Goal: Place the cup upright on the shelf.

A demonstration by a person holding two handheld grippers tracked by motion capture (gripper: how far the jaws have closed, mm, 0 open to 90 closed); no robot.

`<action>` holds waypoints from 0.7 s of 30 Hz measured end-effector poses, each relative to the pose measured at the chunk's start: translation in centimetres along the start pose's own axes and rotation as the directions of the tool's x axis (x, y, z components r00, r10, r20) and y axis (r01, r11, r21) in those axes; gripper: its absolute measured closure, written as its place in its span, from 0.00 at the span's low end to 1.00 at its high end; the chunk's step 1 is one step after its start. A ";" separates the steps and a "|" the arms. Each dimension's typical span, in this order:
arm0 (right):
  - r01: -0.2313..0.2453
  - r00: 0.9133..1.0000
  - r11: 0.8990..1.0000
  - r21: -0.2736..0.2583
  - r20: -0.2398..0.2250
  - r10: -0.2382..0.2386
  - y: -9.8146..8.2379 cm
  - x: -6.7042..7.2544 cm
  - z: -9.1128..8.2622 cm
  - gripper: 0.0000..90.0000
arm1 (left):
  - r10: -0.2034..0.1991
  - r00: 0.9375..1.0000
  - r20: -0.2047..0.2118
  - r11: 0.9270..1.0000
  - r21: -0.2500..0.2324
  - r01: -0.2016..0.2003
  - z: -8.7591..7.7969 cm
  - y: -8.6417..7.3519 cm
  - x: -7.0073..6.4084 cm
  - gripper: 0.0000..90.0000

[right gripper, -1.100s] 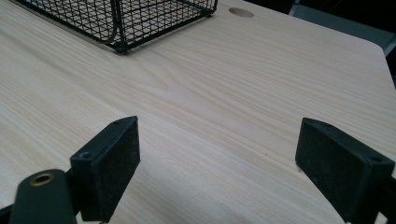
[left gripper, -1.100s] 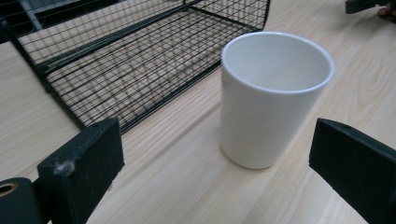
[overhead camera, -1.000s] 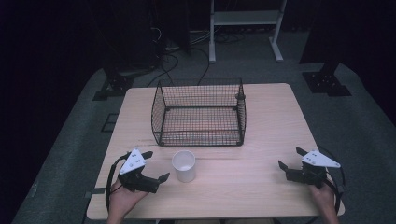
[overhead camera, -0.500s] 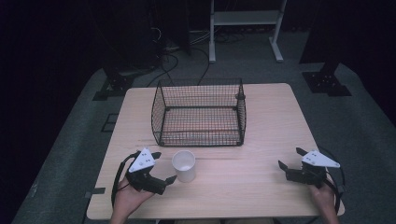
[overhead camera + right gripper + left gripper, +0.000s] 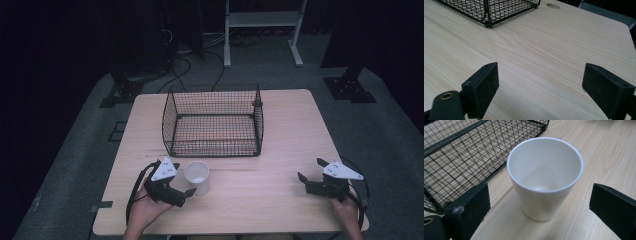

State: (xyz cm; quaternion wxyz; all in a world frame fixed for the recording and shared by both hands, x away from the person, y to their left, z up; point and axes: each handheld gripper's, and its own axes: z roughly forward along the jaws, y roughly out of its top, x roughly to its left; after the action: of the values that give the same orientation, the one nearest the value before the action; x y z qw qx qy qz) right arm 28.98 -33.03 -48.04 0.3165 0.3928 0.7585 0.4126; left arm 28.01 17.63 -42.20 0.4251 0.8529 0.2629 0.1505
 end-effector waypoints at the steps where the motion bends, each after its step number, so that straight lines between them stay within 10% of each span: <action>1: 0.000 1.000 1.000 0.000 0.000 0.000 0.0 0.0 0.0 0.15 | 0.002 1.000 -0.001 1.000 0.008 -0.002 0.2 0.0 0.0 0.03; 21: 0.007 1.000 1.000 0.002 -0.002 -0.007 0.0 0.1 0.0 0.15 | 0.019 0.998 0.052 0.994 0.109 -0.024 3.4 1.1 -0.1 0.04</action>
State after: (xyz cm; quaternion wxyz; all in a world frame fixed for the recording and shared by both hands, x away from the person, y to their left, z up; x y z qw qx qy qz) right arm 28.96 -32.93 -48.06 0.3167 0.3900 0.7606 0.4112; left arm 29.93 14.83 -43.31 0.3827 0.8813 0.2507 0.1187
